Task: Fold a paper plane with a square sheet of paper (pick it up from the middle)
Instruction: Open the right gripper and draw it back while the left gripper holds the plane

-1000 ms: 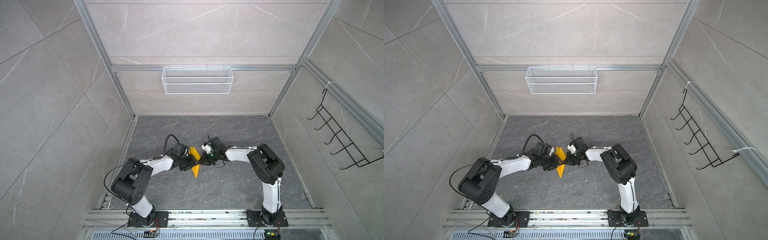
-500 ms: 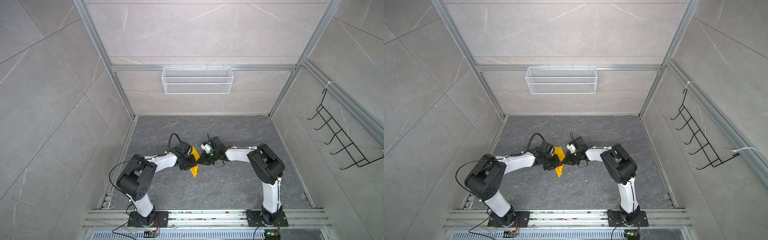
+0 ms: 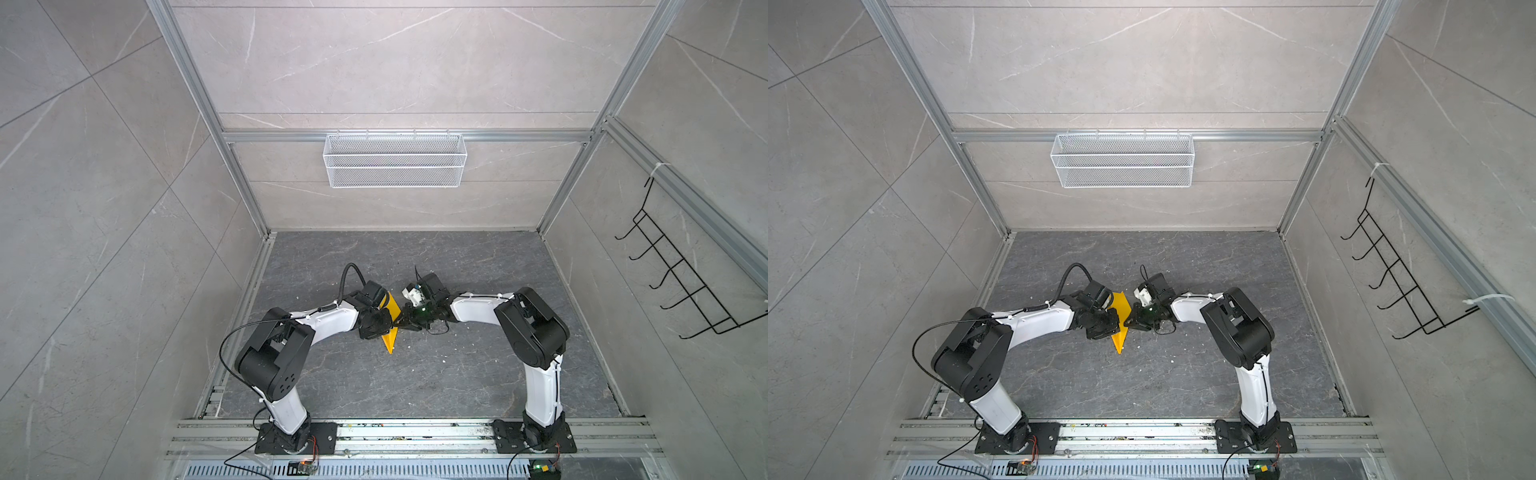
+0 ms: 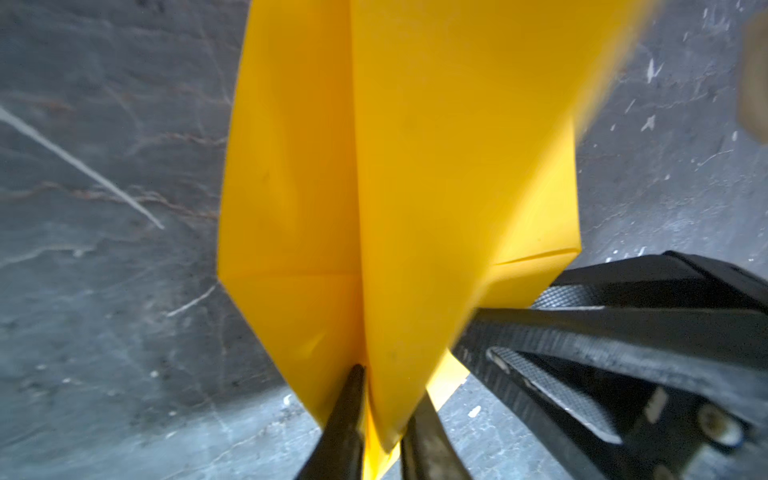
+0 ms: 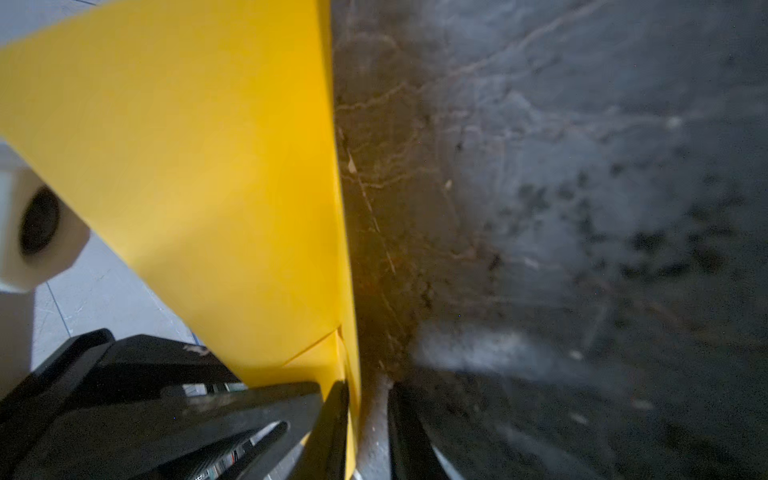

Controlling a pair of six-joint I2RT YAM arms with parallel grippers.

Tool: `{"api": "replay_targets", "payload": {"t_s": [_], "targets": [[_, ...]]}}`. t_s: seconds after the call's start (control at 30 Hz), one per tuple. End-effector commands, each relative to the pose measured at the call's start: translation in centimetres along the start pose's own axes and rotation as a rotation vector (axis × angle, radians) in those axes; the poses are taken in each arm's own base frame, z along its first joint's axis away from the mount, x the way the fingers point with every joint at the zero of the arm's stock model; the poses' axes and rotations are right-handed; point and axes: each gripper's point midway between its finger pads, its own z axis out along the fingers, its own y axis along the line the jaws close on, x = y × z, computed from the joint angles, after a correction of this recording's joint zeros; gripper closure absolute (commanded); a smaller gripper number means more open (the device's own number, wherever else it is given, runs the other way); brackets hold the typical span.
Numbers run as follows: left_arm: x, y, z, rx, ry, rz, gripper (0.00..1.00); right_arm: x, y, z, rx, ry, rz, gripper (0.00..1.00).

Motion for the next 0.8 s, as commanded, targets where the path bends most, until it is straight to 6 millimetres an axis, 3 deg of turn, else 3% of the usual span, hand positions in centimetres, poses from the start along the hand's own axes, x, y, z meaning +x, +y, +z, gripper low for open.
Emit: {"api": "replay_targets", "payload": {"t_s": [0.0,0.17,0.4,0.77], "targets": [[-0.7,-0.1,-0.5,-0.036,-0.02,0.03,0.88,-0.5,0.8,-1.7,0.034,-0.054,-0.026,0.73],[-1.0,0.1,-1.7,-0.083,-0.029,0.068,0.94,-1.2,0.7,-3.9,0.11,-0.129,-0.051,0.63],[-0.7,2.6,-3.7,-0.269,0.037,0.197,0.94,-1.6,-0.1,-6.0,0.205,-0.201,-0.065,0.6],[-0.9,3.7,-1.9,-0.35,0.091,0.231,0.91,-1.6,-0.7,-6.3,0.233,-0.204,-0.048,0.61]]}}
